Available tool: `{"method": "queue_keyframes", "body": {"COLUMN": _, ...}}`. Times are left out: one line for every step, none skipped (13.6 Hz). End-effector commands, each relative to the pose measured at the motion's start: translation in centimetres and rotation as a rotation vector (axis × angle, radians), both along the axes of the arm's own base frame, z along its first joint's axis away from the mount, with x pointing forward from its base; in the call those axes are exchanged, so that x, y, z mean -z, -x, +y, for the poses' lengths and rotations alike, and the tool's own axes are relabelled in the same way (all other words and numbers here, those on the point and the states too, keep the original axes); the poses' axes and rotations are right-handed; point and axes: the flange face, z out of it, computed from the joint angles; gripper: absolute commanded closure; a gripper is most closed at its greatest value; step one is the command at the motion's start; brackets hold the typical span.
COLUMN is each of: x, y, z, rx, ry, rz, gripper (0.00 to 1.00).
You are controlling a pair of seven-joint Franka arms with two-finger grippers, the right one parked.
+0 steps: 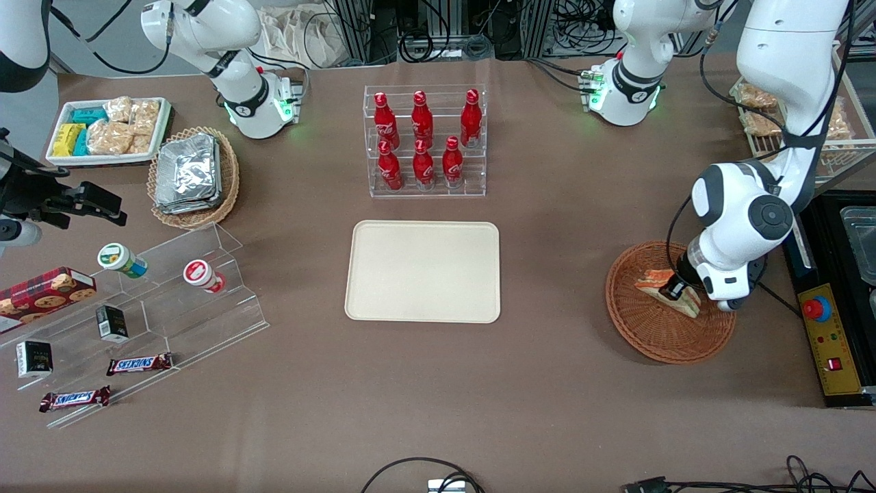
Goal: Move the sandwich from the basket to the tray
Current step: 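Lower the left gripper and close it on the wrapped sandwich, then lift the sandwich out of the basket and carry it toward the tray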
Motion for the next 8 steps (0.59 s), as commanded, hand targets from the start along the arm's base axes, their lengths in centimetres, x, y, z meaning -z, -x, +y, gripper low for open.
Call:
{"method": "queue_keyframes", "body": {"x": -2.6, "y": 0.0, "z": -0.4, "rx": -0.001, "ry": -0.013, "rz": -0.036, "gripper": 1.00}}
{"method": "queue_keyframes", "body": {"x": -4.2, "y": 0.0, "z": -0.6, "rx": 0.009, "ry": -0.017, "rz": -0.030, "gripper": 1.00}}
{"method": "queue_keyframes", "body": {"x": -6.5, "y": -0.3, "z": -0.8, "rx": 0.028, "ry": -0.031, "rz": -0.029, "gripper": 1.00}}
{"method": "queue_keyframes", "body": {"x": -9.4, "y": -0.7, "z": -1.3, "rx": 0.051, "ry": -0.048, "rz": -0.014, "gripper": 1.00}}
{"method": "queue_keyframes", "body": {"x": -12.5, "y": -1.3, "z": -2.0, "rx": 0.069, "ry": -0.061, "rz": 0.013, "gripper": 1.00}}
{"method": "queue_keyframes", "body": {"x": -15.7, "y": -2.0, "z": -3.4, "rx": 0.102, "ry": -0.078, "rz": 0.043, "gripper": 1.00}}
{"method": "queue_keyframes", "body": {"x": -19.4, "y": -2.9, "z": -4.8, "rx": 0.129, "ry": -0.098, "rz": 0.060, "gripper": 1.00}}
{"method": "queue_keyframes", "body": {"x": -23.2, "y": -3.6, "z": -6.3, "rx": 0.150, "ry": -0.098, "rz": 0.069, "gripper": 1.00}}
